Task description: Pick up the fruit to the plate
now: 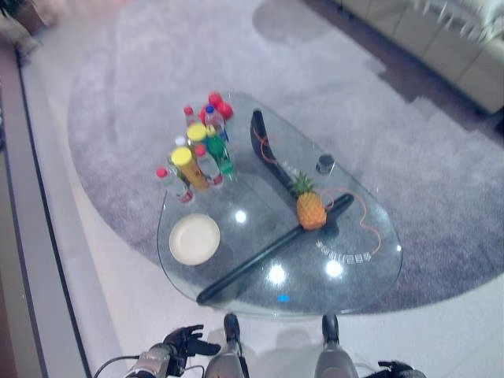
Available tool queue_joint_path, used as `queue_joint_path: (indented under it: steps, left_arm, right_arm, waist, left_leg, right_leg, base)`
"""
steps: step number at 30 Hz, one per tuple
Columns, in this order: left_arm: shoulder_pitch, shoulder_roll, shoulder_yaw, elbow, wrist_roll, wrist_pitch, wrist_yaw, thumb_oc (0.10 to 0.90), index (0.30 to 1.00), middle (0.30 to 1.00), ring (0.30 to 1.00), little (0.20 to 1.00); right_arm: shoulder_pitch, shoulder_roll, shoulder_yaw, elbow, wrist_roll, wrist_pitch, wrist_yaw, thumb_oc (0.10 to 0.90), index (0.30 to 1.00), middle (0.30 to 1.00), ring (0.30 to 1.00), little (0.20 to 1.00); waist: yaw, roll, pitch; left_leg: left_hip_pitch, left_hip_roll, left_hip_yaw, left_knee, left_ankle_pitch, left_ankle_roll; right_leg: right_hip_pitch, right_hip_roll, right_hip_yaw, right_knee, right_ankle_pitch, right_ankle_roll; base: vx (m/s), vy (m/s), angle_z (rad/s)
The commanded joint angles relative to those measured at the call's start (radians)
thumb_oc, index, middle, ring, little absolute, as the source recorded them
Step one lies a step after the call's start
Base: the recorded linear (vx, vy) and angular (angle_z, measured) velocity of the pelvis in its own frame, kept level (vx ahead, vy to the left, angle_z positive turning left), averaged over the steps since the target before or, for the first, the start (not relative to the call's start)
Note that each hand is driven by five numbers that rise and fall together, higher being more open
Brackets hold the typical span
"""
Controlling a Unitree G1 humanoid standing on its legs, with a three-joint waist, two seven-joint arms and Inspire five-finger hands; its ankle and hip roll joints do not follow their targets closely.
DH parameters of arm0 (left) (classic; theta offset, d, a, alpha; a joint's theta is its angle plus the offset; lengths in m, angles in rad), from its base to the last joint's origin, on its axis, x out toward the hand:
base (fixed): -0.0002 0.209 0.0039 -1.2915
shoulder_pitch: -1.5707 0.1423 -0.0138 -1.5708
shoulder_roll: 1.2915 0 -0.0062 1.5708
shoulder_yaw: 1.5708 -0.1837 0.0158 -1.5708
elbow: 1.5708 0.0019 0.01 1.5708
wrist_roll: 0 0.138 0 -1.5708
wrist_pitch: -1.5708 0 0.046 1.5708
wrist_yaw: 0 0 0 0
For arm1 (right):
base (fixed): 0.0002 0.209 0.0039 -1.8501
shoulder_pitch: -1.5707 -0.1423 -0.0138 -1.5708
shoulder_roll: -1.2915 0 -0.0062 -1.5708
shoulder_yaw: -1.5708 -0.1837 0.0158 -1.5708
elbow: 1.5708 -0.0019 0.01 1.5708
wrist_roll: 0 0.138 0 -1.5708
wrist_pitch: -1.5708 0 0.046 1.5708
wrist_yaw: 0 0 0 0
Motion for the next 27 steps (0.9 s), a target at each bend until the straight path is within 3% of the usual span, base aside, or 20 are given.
queue_joint_path:
  steps: [1,3,8,11,14,20,27]
  left_arm:
    - [-0.072,0.072,0.009,0.029,-0.197,0.001,-0.092,0.800,0.900,0.900,0.900,0.900]
    - [-0.118,0.085,0.015,0.015,-0.306,0.002,-0.106,0.800,0.900,0.900,0.900,0.900]
    - [-0.181,0.112,0.050,-0.021,-0.412,0.000,-0.070,0.800,0.900,0.900,0.900,0.900]
    - [-0.219,0.124,0.084,-0.046,-0.456,-0.052,0.050,0.800,0.900,0.900,0.900,0.900]
    - [-0.234,0.123,0.105,-0.068,-0.465,-0.097,0.184,0.800,0.900,0.900,0.900,0.900]
    - [-0.243,0.123,0.119,-0.077,-0.428,-0.172,0.350,0.800,0.900,0.900,0.900,0.900]
    - [-0.269,0.135,0.122,-0.086,-0.399,-0.198,0.423,0.800,0.900,0.900,0.900,0.900]
  right_arm:
    - [-0.056,-0.085,0.014,-0.032,0.074,-0.025,-0.059,0.800,0.900,0.900,0.900,0.900]
    - [-0.092,-0.104,0.007,-0.054,0.109,-0.065,-0.103,0.800,0.900,0.900,0.900,0.900]
    - [-0.137,-0.115,-0.012,-0.101,0.155,-0.121,-0.180,0.800,0.900,0.900,0.900,0.900]
    - [-0.170,-0.110,-0.014,-0.138,0.165,-0.166,-0.246,0.800,0.900,0.900,0.900,0.900]
    - [-0.195,-0.098,-0.005,-0.174,0.177,-0.191,-0.300,0.800,0.900,0.900,0.900,0.900]
    - [-0.234,-0.090,0.015,-0.215,0.182,-0.209,-0.339,0.800,0.900,0.900,0.900,0.900]
    - [-0.248,-0.085,0.026,-0.230,0.201,-0.223,-0.353,0.800,0.900,0.900,0.900,0.900]
  waist:
    - [0.025,-0.045,0.075]
    - [0.027,-0.052,0.116]
    - [0.024,-0.059,0.163]
    - [0.023,-0.068,0.188]
    - [0.021,-0.073,0.202]
    - [0.022,-0.085,0.204]
    - [0.025,-0.100,0.204]
  left_leg:
    - [-0.021,0.019,-0.081,-0.001,-0.033,-0.023]
    - [-0.090,0.022,-0.089,0.051,-0.031,-0.025]
    - [-0.212,0.021,-0.104,0.157,-0.050,-0.027]
    - [-0.302,0.008,-0.119,0.230,-0.062,-0.023]
    - [-0.365,-0.002,-0.132,0.284,-0.074,-0.020]
    - [-0.471,-0.014,-0.154,0.391,-0.110,-0.016]
    - [-0.537,-0.019,-0.170,0.439,-0.126,-0.008]
  right_leg:
    - [-0.094,-0.055,-0.021,0.022,0.101,-0.001]
    - [-0.163,-0.060,-0.012,0.083,0.086,-0.008]
    - [-0.274,-0.065,0.001,0.189,0.053,-0.009]
    - [-0.361,-0.066,0.013,0.254,0.044,-0.008]
    - [-0.419,-0.062,0.020,0.294,0.037,-0.010]
    - [-0.520,-0.047,0.033,0.366,0.019,-0.022]
    - [-0.587,-0.033,0.044,0.404,0.012,-0.029]
  base:
    - [-0.13,-0.008,-0.03]
    - [-0.18,-0.032,-0.04]
    - [-0.15,-0.055,-0.03]
    - [-0.13,-0.068,0.07]
    - [-0.10,-0.040,0.10]
    - [-0.06,-0.019,0.12]
    - [-0.01,-0.021,0.03]
